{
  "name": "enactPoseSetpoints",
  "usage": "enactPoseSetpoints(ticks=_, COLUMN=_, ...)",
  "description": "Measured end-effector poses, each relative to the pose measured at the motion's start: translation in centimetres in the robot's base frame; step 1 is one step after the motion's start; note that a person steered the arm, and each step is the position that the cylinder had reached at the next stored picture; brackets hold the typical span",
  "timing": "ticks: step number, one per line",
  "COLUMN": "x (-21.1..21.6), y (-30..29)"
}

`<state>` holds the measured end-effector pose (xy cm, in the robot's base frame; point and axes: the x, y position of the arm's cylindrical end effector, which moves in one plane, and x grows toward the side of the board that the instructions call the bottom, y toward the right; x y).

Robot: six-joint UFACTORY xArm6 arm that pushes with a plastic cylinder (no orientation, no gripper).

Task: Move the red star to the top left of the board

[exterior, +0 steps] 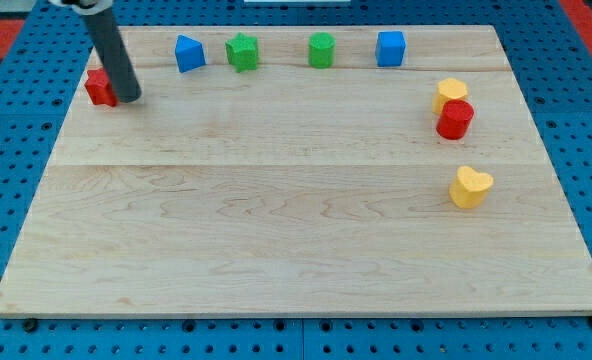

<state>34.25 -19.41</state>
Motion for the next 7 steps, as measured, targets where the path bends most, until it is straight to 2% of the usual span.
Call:
enactPoseSetpoints(ticks=1, x=5.5, y=-0.6)
enactPoseSetpoints(ticks=2, x=3.6, y=-6.9)
enactPoseSetpoints(ticks=3, x=0.6, y=-10.7)
enactPoseSetpoints(ticks=5, x=0.5, y=-4.3)
enactPoseSetpoints(ticks=6, x=-2.2, y=-2.2)
enactPoseSetpoints(ticks=7, x=-8.1, y=-2.9)
